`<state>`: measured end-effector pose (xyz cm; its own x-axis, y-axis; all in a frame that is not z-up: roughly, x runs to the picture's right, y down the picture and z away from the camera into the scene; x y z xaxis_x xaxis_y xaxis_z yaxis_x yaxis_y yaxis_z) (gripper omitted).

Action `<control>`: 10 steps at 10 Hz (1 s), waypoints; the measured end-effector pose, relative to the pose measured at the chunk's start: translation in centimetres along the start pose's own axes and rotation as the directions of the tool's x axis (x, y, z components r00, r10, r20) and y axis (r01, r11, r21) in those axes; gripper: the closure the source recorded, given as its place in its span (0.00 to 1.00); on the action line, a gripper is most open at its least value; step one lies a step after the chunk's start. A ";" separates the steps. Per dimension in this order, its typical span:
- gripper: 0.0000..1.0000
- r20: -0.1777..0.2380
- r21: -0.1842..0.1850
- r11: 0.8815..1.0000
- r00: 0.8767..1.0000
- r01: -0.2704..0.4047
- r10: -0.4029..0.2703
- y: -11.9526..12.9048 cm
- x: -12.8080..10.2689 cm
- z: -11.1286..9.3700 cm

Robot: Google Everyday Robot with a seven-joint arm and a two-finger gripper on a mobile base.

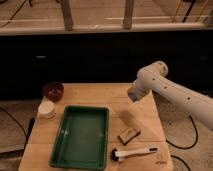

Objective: Place sponge in tray

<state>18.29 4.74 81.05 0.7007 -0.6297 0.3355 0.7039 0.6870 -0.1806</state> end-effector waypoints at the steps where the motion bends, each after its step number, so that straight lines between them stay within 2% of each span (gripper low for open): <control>1: 1.00 -0.003 0.006 1.000 1.000 0.007 -0.007 0.1 -0.2 -0.3; 6: 1.00 -0.002 0.033 0.997 0.998 0.068 -0.068 -0.3 -2.3 -1.4; 10: 1.00 0.010 0.035 0.994 0.995 0.102 -0.102 -0.4 -3.6 -2.0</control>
<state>15.76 5.98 78.07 0.6240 -0.6930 0.3611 0.7669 0.6317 -0.1131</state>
